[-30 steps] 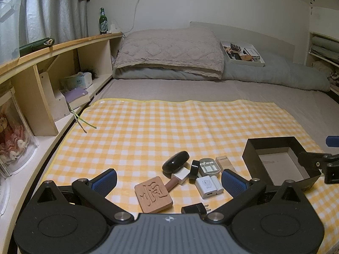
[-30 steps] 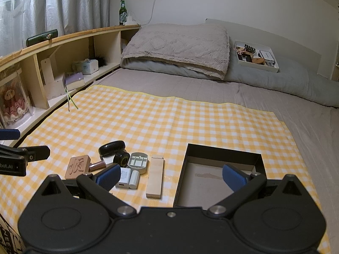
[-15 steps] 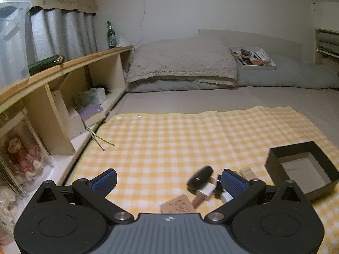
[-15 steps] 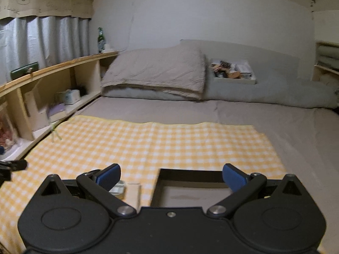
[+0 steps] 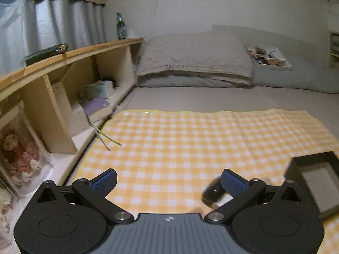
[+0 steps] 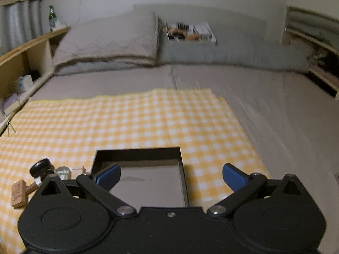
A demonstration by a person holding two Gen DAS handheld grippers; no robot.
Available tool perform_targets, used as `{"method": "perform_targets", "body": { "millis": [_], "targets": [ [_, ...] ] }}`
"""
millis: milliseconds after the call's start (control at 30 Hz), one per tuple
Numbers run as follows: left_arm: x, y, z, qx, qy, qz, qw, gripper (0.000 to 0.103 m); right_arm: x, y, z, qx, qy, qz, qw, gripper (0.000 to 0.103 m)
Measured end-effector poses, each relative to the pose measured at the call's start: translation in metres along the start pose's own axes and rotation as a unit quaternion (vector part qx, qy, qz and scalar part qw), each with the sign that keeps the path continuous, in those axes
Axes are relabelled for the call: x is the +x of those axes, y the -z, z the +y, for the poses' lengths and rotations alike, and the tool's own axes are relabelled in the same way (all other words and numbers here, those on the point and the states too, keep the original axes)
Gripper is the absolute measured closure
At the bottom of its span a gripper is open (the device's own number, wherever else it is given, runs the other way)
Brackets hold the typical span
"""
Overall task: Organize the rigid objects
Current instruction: 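Grasp the carved wooden tile with the left tool while the right tool pinches the black box wall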
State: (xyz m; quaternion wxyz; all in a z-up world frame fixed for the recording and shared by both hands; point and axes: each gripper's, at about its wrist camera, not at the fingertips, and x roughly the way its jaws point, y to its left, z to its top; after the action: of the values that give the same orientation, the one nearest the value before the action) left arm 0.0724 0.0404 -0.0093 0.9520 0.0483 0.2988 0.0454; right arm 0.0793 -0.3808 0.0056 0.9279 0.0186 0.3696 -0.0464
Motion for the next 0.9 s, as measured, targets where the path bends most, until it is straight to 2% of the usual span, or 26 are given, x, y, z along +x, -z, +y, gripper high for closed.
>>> {"method": "perform_targets", "body": {
  "millis": [67,133,200,233,300,400,433,533,667,767,900],
  "targets": [
    [0.008,0.001,-0.002,0.007,-0.016,0.001,0.9999,0.000,0.017,0.004,-0.002,-0.001,-0.002,0.018,1.000,0.000],
    [0.017,0.002,0.000,-0.008,-0.014,0.015,0.9998,0.000,0.035,0.009,-0.004,-0.009,-0.001,0.042,0.999,0.004],
    [0.028,0.003,0.003,-0.023,-0.006,0.044,0.9987,0.000,0.049,0.014,-0.005,-0.023,-0.005,0.059,0.998,0.018],
    [0.034,0.003,0.006,-0.029,-0.001,0.059,0.9978,0.000,0.055,0.015,-0.005,-0.030,-0.010,0.066,0.997,0.021],
    [0.044,0.005,0.008,-0.040,0.011,0.078,0.9960,0.000,0.069,0.017,-0.007,-0.043,-0.007,0.079,0.996,0.033],
    [0.055,0.010,0.009,-0.064,0.016,0.099,0.9930,0.000,0.086,0.020,-0.011,-0.047,0.008,0.103,0.994,0.045],
    [0.059,0.011,0.009,-0.069,0.018,0.107,0.9917,0.000,0.091,0.020,-0.013,-0.047,0.008,0.108,0.993,0.046],
    [0.074,0.016,0.010,-0.098,0.032,0.148,0.9837,0.000,0.100,0.021,-0.014,-0.052,0.016,0.119,0.991,0.047],
    [0.092,0.025,0.016,-0.152,0.054,0.186,0.9691,0.001,0.113,0.021,-0.012,-0.046,0.020,0.136,0.989,0.057],
    [0.104,0.032,0.014,-0.164,0.059,0.214,0.9612,0.007,0.119,0.021,-0.010,-0.049,0.021,0.140,0.989,0.064],
    [0.116,0.040,0.011,-0.161,0.071,0.235,0.9559,0.009,0.126,0.019,-0.011,-0.045,0.023,0.143,0.988,0.076]
  ]
}}
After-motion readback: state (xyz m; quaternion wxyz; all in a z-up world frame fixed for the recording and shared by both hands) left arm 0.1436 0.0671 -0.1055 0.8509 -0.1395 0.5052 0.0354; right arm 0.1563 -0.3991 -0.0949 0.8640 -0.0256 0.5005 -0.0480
